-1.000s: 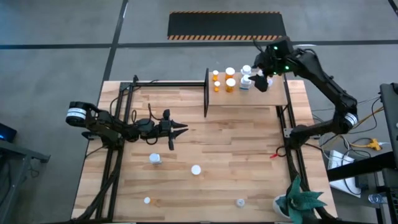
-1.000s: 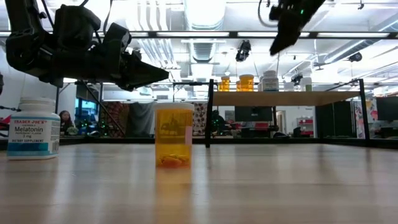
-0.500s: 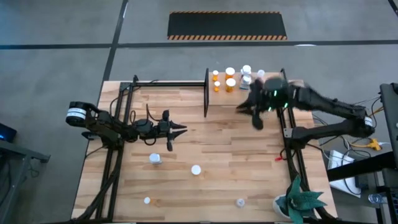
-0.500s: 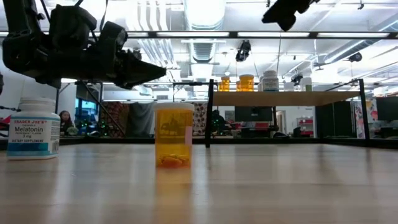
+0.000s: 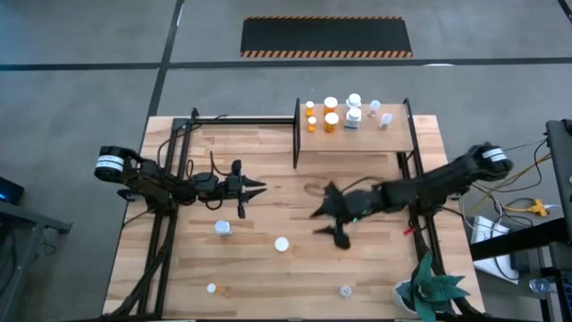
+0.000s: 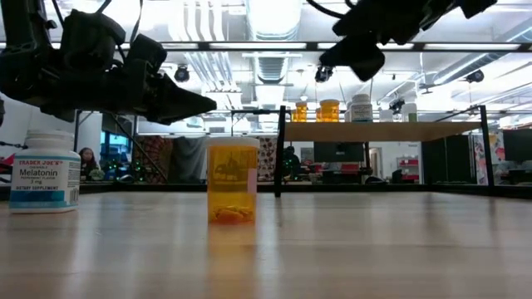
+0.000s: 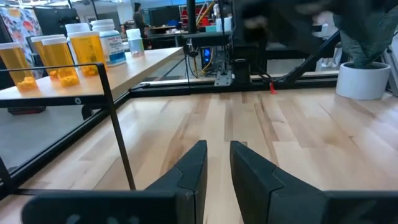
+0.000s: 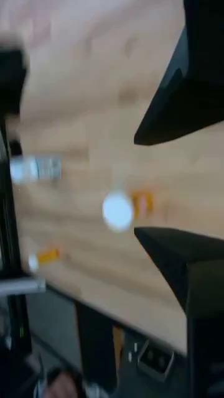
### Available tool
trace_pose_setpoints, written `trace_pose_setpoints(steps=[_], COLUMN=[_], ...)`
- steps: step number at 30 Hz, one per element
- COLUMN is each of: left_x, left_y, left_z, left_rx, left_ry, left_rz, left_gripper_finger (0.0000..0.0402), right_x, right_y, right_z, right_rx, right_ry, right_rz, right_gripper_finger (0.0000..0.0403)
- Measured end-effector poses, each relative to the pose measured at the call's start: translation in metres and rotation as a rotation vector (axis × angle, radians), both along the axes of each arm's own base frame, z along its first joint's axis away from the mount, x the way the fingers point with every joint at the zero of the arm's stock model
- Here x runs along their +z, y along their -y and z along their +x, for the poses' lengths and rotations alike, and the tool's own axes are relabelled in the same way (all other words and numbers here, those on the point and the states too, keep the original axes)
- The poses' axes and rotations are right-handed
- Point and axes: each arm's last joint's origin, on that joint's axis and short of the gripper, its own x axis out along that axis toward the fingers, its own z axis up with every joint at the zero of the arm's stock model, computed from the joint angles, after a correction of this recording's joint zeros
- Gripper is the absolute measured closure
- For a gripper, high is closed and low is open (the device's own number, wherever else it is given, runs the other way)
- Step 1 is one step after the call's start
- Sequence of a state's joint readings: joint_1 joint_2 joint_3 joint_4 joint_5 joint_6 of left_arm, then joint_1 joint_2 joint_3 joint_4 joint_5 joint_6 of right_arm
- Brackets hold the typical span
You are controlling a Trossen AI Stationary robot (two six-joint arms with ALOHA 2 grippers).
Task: Pick and place medicine bottles onto shelf by color
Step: Put the big orange pill bottle on the shelf aligned with the other big orange pill bottles
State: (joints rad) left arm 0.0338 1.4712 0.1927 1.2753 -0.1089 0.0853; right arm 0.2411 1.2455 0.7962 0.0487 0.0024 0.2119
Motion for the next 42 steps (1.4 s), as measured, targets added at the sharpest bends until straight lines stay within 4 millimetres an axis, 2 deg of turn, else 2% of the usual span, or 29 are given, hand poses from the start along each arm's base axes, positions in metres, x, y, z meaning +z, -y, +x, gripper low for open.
trace_pose_setpoints(steps=[4,10,15,18,24,42], left_x=[-0.001,-0.001,-0.002,-0.003,-0.003,-0.002], left_y=[0.000,0.000,0.000,0.000,0.000,0.000], left_z=[-0.001,-0.001,-0.002,-0.002,-0.002,-0.002], left_rx=[0.000,0.000,0.000,0.000,0.000,-0.002], left_ry=[-0.004,-0.007,-0.012,-0.017,-0.016,-0.013], left_rz=[0.000,0.000,0.000,-0.001,-0.001,-0.001], left_gripper_finger=[0.0350,0.0350,0.0350,0.0350,0.0350,0.0350], right_x=[-0.019,-0.040,-0.060,-0.064,-0.067,-0.076], right_y=[-0.025,-0.042,-0.051,-0.055,-0.058,-0.053], right_z=[0.027,0.072,0.100,0.112,0.121,0.119], right_rx=[0.042,0.035,0.091,0.118,0.132,0.090], right_ry=[-0.021,-0.068,-0.128,-0.163,-0.186,-0.199], right_rz=[-0.002,-0.034,-0.119,-0.157,-0.190,-0.193], right_gripper_finger=[0.0133,0.0073,0.0052,0.0051,0.0067,0.0079])
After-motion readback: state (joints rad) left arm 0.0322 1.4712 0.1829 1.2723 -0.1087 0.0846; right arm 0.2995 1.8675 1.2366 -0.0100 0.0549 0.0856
